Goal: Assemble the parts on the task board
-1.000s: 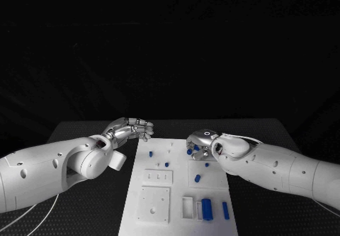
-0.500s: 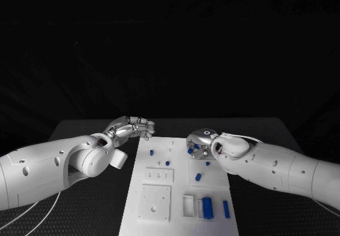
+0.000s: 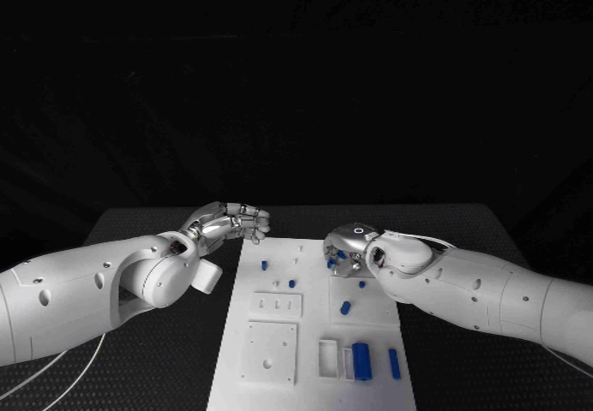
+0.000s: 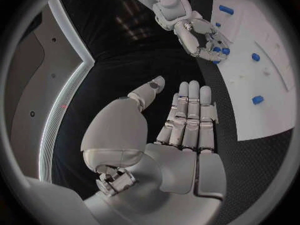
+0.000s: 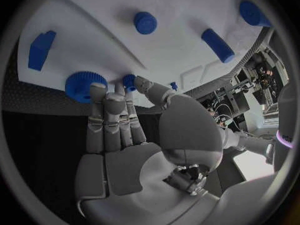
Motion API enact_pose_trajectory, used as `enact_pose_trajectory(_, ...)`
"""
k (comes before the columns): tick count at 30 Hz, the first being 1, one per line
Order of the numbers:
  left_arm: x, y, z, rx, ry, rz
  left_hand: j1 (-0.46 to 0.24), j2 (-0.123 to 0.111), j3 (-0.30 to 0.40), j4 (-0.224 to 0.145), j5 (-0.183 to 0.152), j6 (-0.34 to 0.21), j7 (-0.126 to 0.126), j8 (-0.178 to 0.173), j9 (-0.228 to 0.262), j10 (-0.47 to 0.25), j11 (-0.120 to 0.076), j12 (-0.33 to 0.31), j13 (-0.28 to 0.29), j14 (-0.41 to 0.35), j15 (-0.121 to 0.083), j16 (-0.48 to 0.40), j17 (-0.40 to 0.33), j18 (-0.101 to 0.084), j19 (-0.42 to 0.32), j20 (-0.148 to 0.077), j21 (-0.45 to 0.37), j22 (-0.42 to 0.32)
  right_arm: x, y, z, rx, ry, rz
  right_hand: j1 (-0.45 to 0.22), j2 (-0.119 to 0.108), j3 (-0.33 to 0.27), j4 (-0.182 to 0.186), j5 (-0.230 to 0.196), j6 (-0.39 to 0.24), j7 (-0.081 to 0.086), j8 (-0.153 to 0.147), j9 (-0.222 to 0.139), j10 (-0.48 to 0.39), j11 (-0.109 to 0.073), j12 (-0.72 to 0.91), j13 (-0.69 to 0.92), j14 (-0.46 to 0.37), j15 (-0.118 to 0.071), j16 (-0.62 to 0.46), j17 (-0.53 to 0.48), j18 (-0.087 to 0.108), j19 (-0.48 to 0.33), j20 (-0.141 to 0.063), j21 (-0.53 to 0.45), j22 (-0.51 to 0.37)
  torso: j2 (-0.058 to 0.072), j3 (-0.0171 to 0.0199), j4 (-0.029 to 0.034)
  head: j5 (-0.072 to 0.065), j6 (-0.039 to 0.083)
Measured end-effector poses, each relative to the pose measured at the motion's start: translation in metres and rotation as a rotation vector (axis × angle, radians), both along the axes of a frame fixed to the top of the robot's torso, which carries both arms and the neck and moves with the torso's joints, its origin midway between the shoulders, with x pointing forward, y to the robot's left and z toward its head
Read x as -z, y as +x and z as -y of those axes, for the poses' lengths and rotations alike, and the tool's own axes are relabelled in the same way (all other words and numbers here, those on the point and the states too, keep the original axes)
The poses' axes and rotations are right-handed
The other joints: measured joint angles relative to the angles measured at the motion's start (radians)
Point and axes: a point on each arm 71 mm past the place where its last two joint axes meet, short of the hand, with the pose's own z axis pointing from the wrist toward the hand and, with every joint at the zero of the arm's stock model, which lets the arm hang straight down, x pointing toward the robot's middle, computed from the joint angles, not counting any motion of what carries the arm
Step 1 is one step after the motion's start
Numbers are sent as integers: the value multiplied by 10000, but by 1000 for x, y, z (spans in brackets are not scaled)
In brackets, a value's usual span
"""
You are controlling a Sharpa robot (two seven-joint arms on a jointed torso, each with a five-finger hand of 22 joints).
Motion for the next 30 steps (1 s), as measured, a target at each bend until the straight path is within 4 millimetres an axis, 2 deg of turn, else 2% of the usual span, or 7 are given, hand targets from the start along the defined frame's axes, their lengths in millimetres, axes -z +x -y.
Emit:
enact_pose_trajectory(2, 0, 0, 0, 4, 2, -4, 0, 0, 5, 5, 0, 0, 0, 0, 0, 0, 0, 0, 0, 0, 0, 0, 0, -1, 0, 0, 0, 0, 0, 0, -1, -14, -43, 34, 79, 79, 128, -75, -1, 117, -42, 85, 23, 81, -81, 66, 20, 8, -91, 73, 27, -5, 16, -16, 106, 0, 1, 3, -2, 8, -1)
enact_pose_trajectory(5, 0, 0, 0, 7, 4, -10, 0, 0, 5, 5, 0, 0, 0, 0, -1, 0, 0, 0, -1, 0, 0, 0, 0, -4, 0, 0, 0, 0, 0, -1, -1, -25, -112, 82, 120, 118, 249, -196, -10, 277, -99, 161, 75, 163, -159, 114, 84, 5, -98, 137, 38, -60, 17, -16, 180, 0, 3, 7, -2, 9, -1)
enact_pose_trajectory(19, 0, 0, -1, -6, 16, -23, 0, 0, 5, 5, 0, 0, 0, 0, 7, -37, 37, 0, 8, 0, 0, 0, 0, -29, 0, 1, 40, -9, -2, -5, -4, 114, -87, 485, 159, 156, 389, -268, -50, 465, -187, 235, 161, 254, -174, 185, 289, 6, -166, 215, 37, -96, 16, -16, 314, 0, 7, 3, -3, 5, 14)
enact_pose_trajectory(24, 0, 1, -1, -21, 23, -21, 0, 0, 5, 5, 0, -21, -21, 0, 7, -37, 37, -37, 7, 0, 0, 0, 0, -77, -37, -36, 40, -11, -10, -5, -7, 187, 59, 881, 159, 155, 484, -258, -80, 524, -202, 236, 159, 258, -172, 185, 295, 7, -167, 255, 37, -96, 16, -14, 368, -1, 6, 1, 2, 10, 42)
enact_pose_trajectory(30, -1, 1, -1, -29, 28, -4, 0, 0, 5, 5, 0, -36, -35, -38, 16, -37, 37, -37, 6, 0, 0, 0, 0, -87, -37, -35, 40, -17, -21, -4, -10, 267, 251, 1342, 159, 155, 580, -211, -118, 539, -192, 234, 159, 268, -168, 185, 353, 8, -167, 272, 23, -97, 15, -13, 409, -1, 6, -6, 9, -50, 104)
